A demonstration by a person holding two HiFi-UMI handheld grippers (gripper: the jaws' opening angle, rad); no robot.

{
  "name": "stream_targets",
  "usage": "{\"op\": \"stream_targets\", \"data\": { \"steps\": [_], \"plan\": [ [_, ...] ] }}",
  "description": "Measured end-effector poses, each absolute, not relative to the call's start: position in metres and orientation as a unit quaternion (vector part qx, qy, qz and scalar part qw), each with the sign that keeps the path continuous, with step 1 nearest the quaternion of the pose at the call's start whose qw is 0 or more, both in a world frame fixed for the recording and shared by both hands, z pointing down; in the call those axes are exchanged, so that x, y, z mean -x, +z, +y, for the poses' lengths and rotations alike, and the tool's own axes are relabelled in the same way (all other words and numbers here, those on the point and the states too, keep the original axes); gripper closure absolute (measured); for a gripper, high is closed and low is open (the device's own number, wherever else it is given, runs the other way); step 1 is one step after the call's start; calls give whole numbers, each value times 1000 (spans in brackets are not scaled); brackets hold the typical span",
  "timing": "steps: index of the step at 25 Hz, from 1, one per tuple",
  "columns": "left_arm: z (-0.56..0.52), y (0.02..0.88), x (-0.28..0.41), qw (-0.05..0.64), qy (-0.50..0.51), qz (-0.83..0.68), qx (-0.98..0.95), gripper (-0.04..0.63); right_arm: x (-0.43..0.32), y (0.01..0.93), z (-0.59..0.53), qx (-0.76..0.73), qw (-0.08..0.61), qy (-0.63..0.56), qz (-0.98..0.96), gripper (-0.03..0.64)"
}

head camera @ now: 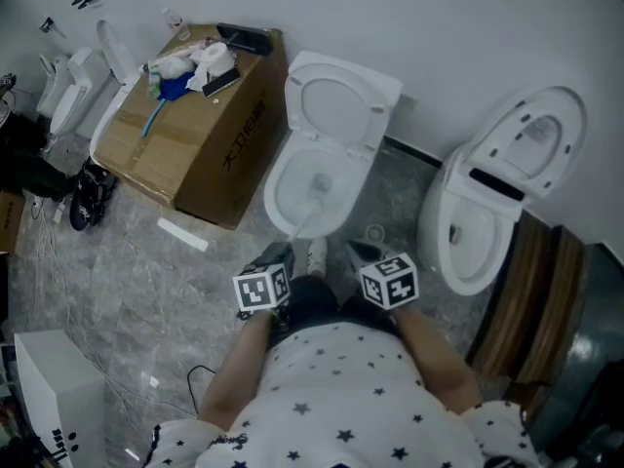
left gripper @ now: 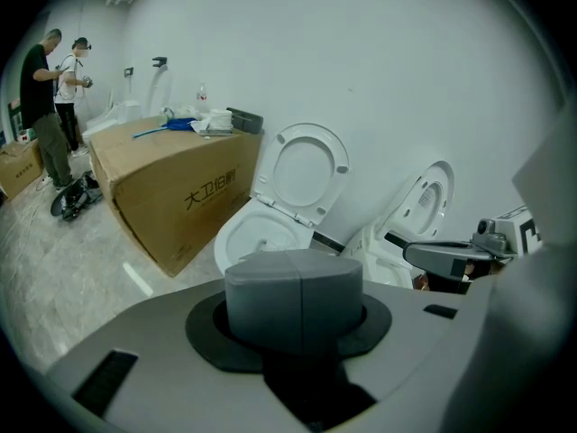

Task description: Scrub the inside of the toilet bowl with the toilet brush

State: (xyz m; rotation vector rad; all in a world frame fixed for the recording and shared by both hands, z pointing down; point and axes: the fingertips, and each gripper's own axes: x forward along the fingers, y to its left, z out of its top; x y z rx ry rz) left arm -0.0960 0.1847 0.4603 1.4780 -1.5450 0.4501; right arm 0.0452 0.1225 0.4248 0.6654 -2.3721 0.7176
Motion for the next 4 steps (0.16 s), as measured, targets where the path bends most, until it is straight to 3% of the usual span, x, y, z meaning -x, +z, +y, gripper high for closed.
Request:
{"op": "stream_targets", "data": {
  "steps": [4],
  "plan": [
    [186, 460, 98, 461, 182, -628, -600, 439, -44, 423, 124, -250, 281, 267, -887, 611]
  ]
}}
